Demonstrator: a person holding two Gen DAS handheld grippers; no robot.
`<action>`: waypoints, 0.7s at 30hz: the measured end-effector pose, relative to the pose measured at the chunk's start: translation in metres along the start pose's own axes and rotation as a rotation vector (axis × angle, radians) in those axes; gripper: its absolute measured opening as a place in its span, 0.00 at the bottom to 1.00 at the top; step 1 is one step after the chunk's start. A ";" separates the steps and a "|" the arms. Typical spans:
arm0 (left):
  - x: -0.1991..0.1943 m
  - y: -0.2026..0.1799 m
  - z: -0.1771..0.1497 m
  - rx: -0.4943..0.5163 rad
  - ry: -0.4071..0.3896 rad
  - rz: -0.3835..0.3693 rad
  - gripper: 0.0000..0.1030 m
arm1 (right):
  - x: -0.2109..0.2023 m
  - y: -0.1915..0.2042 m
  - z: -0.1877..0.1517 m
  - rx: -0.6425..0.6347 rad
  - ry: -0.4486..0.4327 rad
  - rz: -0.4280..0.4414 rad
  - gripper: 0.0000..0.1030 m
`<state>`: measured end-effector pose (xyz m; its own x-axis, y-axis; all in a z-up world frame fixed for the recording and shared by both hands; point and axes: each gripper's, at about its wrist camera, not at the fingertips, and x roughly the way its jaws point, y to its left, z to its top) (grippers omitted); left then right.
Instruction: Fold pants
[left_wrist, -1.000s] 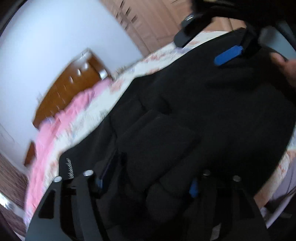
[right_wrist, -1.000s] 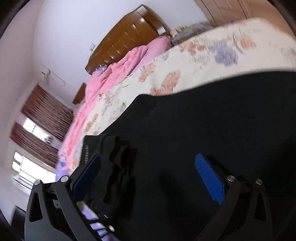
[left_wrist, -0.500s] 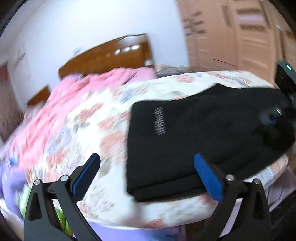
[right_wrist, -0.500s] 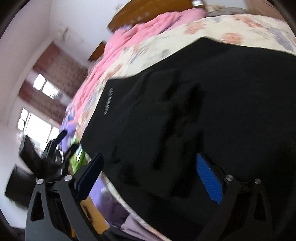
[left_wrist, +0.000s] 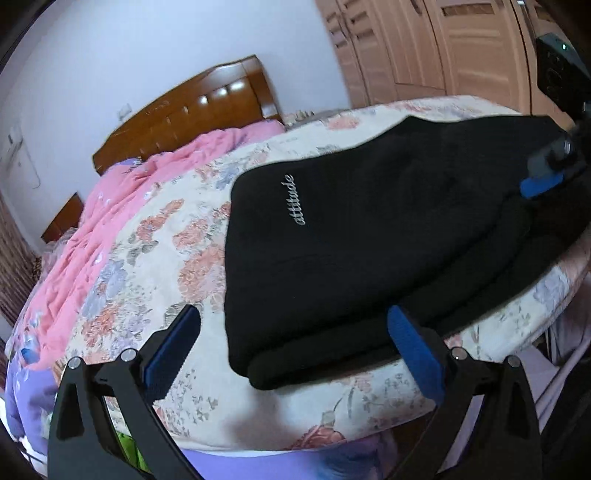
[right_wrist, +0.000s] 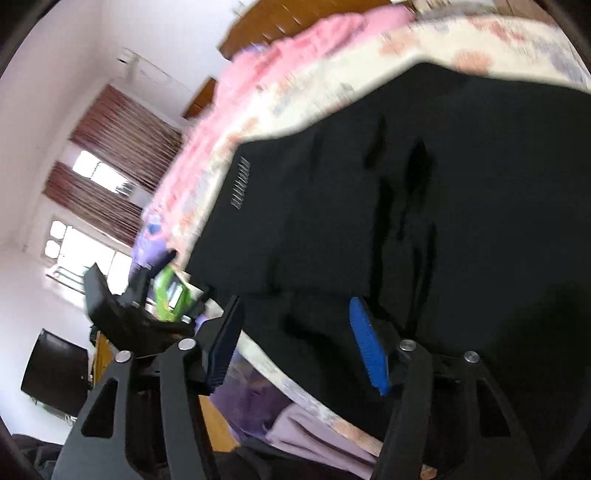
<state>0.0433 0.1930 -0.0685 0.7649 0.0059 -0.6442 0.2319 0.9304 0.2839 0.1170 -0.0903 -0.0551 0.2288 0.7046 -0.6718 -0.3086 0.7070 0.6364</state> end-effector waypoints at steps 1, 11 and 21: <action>0.002 0.001 -0.001 0.002 0.007 -0.013 0.98 | 0.000 0.000 0.003 0.012 -0.006 0.004 0.50; 0.003 0.006 -0.002 0.043 0.020 -0.044 0.95 | -0.010 -0.013 0.010 0.030 -0.089 0.019 0.43; 0.009 0.001 0.015 0.081 0.029 -0.088 0.92 | -0.038 0.027 0.019 -0.105 -0.256 0.005 0.13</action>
<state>0.0595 0.1888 -0.0638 0.7216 -0.0629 -0.6895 0.3462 0.8952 0.2806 0.1178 -0.0964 -0.0047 0.4492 0.7098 -0.5425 -0.4014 0.7029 0.5873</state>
